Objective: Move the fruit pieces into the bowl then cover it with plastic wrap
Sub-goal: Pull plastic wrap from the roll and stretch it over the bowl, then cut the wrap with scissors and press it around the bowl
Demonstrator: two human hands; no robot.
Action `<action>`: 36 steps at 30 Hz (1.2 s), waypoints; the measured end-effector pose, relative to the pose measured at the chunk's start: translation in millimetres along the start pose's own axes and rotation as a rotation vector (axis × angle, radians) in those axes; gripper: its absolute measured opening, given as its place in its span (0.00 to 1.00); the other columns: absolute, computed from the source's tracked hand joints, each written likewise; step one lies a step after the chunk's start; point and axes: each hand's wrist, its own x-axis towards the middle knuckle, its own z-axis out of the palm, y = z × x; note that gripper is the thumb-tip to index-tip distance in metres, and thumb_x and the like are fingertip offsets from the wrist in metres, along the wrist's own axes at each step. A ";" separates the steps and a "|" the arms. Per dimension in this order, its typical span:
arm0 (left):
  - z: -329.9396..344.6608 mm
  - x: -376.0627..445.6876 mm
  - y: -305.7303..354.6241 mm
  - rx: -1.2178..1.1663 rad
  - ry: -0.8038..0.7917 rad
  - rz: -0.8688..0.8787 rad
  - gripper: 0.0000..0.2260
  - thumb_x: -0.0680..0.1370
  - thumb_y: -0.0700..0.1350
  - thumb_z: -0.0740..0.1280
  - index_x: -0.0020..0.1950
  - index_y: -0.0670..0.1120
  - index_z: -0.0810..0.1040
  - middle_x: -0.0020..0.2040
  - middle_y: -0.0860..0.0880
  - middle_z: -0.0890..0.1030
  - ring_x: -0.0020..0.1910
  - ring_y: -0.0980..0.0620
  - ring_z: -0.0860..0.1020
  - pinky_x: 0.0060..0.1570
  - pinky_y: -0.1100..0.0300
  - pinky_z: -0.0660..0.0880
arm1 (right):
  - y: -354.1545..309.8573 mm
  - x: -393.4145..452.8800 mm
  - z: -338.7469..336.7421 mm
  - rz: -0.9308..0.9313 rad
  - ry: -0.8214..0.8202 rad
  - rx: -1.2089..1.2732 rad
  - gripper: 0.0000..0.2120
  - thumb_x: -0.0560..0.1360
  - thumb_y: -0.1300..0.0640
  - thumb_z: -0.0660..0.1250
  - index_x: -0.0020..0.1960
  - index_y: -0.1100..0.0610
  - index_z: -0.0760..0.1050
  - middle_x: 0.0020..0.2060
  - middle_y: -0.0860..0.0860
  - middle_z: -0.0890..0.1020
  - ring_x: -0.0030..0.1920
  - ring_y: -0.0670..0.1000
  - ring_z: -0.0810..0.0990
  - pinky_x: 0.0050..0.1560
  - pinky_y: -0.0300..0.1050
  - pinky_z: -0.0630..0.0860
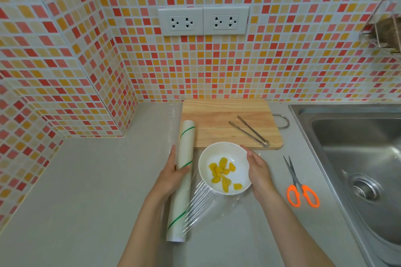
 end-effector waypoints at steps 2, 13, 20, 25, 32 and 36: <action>-4.6 -5.3 -3.7 -0.090 0.045 -0.067 0.40 0.74 0.46 0.70 0.77 0.57 0.47 0.55 0.46 0.80 0.47 0.50 0.81 0.46 0.56 0.77 | -0.1 0.2 -0.8 0.003 -0.015 -0.010 0.14 0.80 0.58 0.54 0.55 0.49 0.78 0.48 0.48 0.82 0.48 0.47 0.80 0.46 0.41 0.75; -4.4 -12.1 -16.1 -0.218 0.191 0.012 0.35 0.75 0.51 0.68 0.76 0.59 0.51 0.64 0.53 0.71 0.59 0.56 0.73 0.58 0.60 0.68 | -7.5 -1.0 -2.0 -0.016 -0.092 -0.045 0.16 0.80 0.59 0.54 0.48 0.46 0.79 0.46 0.45 0.83 0.47 0.44 0.81 0.43 0.37 0.77; -0.1 -9.2 -20.7 -0.271 0.160 0.073 0.24 0.81 0.49 0.58 0.76 0.52 0.57 0.74 0.59 0.61 0.68 0.64 0.62 0.65 0.67 0.57 | -11.8 0.4 -10.0 -0.007 -0.119 -0.058 0.13 0.79 0.56 0.57 0.57 0.48 0.78 0.52 0.44 0.82 0.52 0.44 0.80 0.54 0.42 0.75; 1.1 -8.5 -27.8 -0.266 0.171 0.072 0.24 0.81 0.49 0.57 0.76 0.53 0.56 0.74 0.59 0.60 0.68 0.64 0.61 0.66 0.67 0.56 | -12.8 -8.8 -36.0 -0.250 0.143 -0.450 0.11 0.78 0.58 0.60 0.51 0.60 0.80 0.44 0.56 0.82 0.49 0.56 0.80 0.48 0.46 0.72; 0.5 -7.8 -28.7 -0.248 0.160 0.070 0.23 0.81 0.50 0.55 0.76 0.54 0.55 0.75 0.58 0.60 0.68 0.64 0.61 0.65 0.66 0.56 | 5.6 -36.3 -98.1 -0.112 0.440 -1.188 0.14 0.72 0.64 0.65 0.58 0.65 0.76 0.48 0.67 0.74 0.50 0.67 0.72 0.50 0.56 0.69; 1.2 -9.8 -27.6 -0.221 0.166 0.074 0.23 0.82 0.50 0.54 0.77 0.52 0.54 0.76 0.56 0.59 0.69 0.62 0.60 0.66 0.66 0.55 | 2.0 -41.0 -109.9 0.022 0.352 -1.201 0.15 0.73 0.60 0.64 0.58 0.65 0.74 0.49 0.69 0.74 0.51 0.68 0.73 0.52 0.57 0.71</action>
